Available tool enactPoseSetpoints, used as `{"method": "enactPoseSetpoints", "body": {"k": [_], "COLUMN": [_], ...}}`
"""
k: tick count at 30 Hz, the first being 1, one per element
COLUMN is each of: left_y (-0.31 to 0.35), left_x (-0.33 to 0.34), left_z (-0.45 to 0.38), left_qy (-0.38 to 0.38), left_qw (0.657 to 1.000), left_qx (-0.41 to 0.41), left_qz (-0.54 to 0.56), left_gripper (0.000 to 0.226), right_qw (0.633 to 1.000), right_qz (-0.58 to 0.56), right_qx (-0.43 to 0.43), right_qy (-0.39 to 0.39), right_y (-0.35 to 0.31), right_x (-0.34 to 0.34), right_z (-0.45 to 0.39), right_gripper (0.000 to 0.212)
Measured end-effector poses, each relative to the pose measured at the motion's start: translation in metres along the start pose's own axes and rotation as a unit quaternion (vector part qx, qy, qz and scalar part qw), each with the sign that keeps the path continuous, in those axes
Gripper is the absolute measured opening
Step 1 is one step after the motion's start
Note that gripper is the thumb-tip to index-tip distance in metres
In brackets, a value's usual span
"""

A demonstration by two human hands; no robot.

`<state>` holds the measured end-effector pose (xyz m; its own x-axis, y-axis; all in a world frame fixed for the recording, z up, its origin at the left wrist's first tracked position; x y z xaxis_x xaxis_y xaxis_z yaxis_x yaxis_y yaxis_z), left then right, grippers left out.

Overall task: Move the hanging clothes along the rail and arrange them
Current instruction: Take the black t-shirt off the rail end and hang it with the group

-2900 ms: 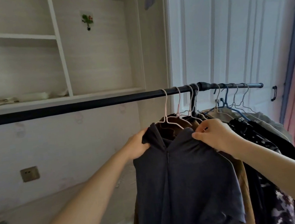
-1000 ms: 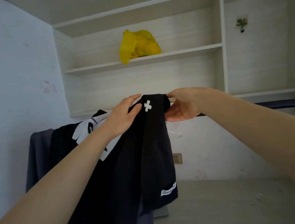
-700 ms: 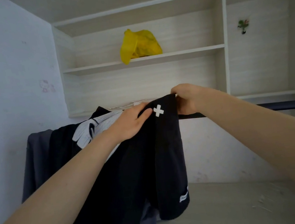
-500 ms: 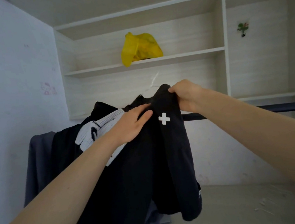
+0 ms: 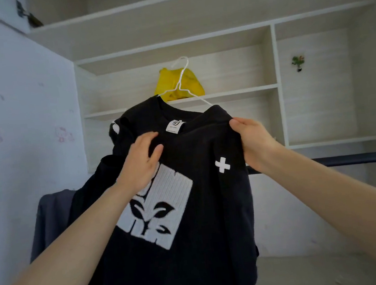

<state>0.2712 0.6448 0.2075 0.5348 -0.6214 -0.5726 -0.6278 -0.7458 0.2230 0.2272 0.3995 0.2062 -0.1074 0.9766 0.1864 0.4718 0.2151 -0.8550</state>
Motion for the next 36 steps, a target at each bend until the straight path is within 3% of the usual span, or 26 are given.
{"method": "enactPoseSetpoints", "body": {"k": [4, 9, 13, 16, 20, 29, 36], "left_y": [0.003, 0.011, 0.02, 0.032, 0.068, 0.208, 0.293], "left_x": [-0.046, -0.075, -0.058, -0.03, 0.006, 0.091, 0.168], "left_z": [-0.003, 0.004, 0.013, 0.03, 0.051, 0.074, 0.087], "left_qy": [0.171, 0.249, 0.192, 0.151, 0.146, 0.105, 0.044], "left_qw": [0.984, 0.953, 0.969, 0.986, 0.989, 0.992, 0.992], "left_qx": [-0.031, -0.094, -0.058, -0.027, -0.024, 0.047, 0.07], "left_qz": [-0.051, -0.143, -0.145, -0.058, 0.003, 0.049, 0.091], "left_gripper": [0.044, 0.046, 0.03, 0.032, 0.029, 0.022, 0.022], "right_qw": [0.999, 0.999, 0.999, 0.999, 0.987, 0.891, 0.894], "right_qz": [-0.003, 0.01, 0.021, 0.041, 0.152, 0.444, 0.445], "right_qx": [-0.033, -0.04, -0.024, -0.014, -0.013, 0.022, 0.047], "right_qy": [0.0, -0.034, -0.025, -0.02, -0.05, -0.093, -0.04], "right_y": [-0.009, -0.009, -0.002, -0.003, -0.015, -0.032, -0.049], "right_x": [-0.022, -0.049, -0.081, -0.105, -0.142, -0.236, -0.324], "right_z": [0.015, 0.033, 0.047, 0.062, 0.086, 0.152, 0.203], "right_gripper": [0.027, 0.029, 0.03, 0.029, 0.021, 0.015, 0.017]}}
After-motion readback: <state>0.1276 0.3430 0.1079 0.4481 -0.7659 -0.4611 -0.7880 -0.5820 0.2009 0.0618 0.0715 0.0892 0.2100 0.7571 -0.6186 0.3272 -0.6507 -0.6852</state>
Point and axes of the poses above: each hand's wrist, its own z-axis away from the middle knuckle, its own x-axis out of the palm, y = z × x, the point moved 8 cm from there along -z, towards the middle knuckle, and after that the axes turned 7 degrees about -y, right-handed, at the moved point
